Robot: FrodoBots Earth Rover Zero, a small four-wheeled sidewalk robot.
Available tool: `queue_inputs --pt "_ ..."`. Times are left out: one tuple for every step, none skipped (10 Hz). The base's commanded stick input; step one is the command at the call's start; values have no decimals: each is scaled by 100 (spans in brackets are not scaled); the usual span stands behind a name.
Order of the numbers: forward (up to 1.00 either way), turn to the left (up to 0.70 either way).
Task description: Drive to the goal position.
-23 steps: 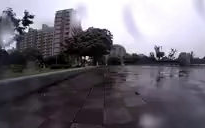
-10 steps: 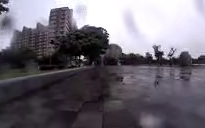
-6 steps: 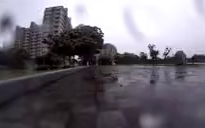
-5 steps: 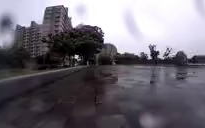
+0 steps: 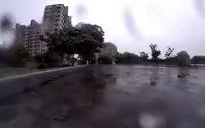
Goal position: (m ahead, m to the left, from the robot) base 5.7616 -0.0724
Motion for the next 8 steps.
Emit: queue_inputs --pt "100 0" --pt "100 0" --pt "100 0" --pt "100 0" --pt "100 0" --pt "100 0" --pt "100 0" --pt "100 0"
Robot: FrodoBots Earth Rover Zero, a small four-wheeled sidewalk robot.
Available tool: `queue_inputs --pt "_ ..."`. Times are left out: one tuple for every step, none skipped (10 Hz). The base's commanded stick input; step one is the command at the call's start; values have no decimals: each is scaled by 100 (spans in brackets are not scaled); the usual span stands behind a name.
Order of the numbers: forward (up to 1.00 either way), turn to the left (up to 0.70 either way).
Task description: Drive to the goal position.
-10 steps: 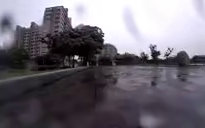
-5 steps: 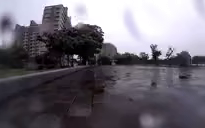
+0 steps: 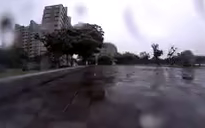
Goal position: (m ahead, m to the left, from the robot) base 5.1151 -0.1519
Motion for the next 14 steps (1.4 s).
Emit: queue_inputs --pt "100 0" --pt "100 0" --pt "100 0" --pt "100 0" --pt "100 0" --pt "100 0" --pt "100 0" --pt "100 0" --pt "100 0" --pt "100 0" --pt "100 0" --pt "100 0" --pt "100 0" --pt "100 0"
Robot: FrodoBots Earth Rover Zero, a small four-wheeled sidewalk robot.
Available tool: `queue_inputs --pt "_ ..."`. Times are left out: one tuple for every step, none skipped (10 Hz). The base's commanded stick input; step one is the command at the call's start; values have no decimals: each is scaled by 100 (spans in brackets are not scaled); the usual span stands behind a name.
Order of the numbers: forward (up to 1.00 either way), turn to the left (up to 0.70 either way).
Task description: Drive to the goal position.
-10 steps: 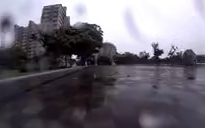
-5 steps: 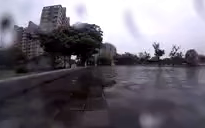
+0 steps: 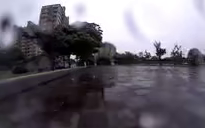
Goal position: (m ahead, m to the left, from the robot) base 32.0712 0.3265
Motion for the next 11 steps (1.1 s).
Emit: queue_inputs --pt "100 0" --pt "100 0" --pt "100 0" --pt "100 0" --pt "100 0" --pt "100 0" --pt "100 0" --pt "100 0" --pt "100 0" --pt "100 0" --pt "100 0"
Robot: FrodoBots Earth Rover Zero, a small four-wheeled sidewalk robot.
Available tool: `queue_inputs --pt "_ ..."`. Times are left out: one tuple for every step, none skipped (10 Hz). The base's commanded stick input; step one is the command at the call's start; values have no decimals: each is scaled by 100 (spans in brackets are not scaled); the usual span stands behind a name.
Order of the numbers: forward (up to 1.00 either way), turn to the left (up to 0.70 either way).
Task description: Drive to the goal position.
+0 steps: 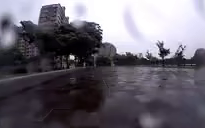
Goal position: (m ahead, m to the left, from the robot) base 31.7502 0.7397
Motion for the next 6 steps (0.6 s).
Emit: queue_inputs --pt "100 0" --pt "100 0" --pt "100 0" --pt "100 0" --pt "100 0" --pt "100 0"
